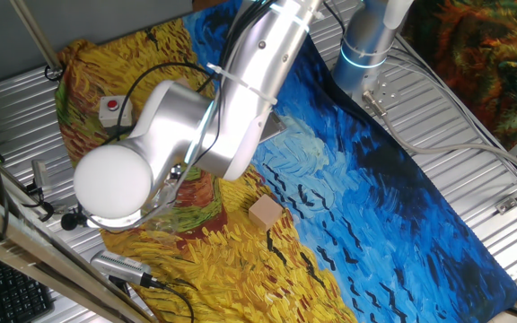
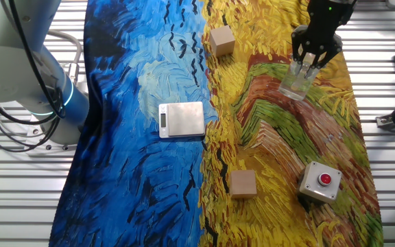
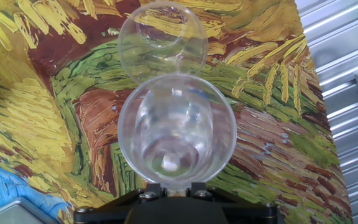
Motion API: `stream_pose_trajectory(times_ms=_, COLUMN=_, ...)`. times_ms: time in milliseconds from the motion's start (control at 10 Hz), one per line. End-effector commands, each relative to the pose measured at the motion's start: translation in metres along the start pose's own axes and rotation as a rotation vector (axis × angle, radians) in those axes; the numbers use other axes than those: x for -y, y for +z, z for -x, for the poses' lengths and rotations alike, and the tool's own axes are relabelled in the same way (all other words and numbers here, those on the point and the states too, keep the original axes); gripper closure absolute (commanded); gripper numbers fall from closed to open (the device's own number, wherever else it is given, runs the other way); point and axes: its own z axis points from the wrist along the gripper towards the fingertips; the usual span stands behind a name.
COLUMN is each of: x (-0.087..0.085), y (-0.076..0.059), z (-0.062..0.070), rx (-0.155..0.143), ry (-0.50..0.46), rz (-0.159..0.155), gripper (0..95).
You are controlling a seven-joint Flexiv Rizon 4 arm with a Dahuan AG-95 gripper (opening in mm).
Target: Pour the water from one cup into another empty cup
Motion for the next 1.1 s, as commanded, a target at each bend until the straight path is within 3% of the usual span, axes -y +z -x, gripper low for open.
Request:
stream_pose_trajectory(times_ms=100, x=-0.0002, y=-0.0005, z=-0.0009, rx=-0.002, ry=0.002, rz=-0.001, gripper=95.0)
stream_pose_trajectory(times_ms=1100, x=0.0005, y=-0.0091, z=-0.0023, rx=-0.035, ry=0.005, rz=-0.009, gripper=95.0)
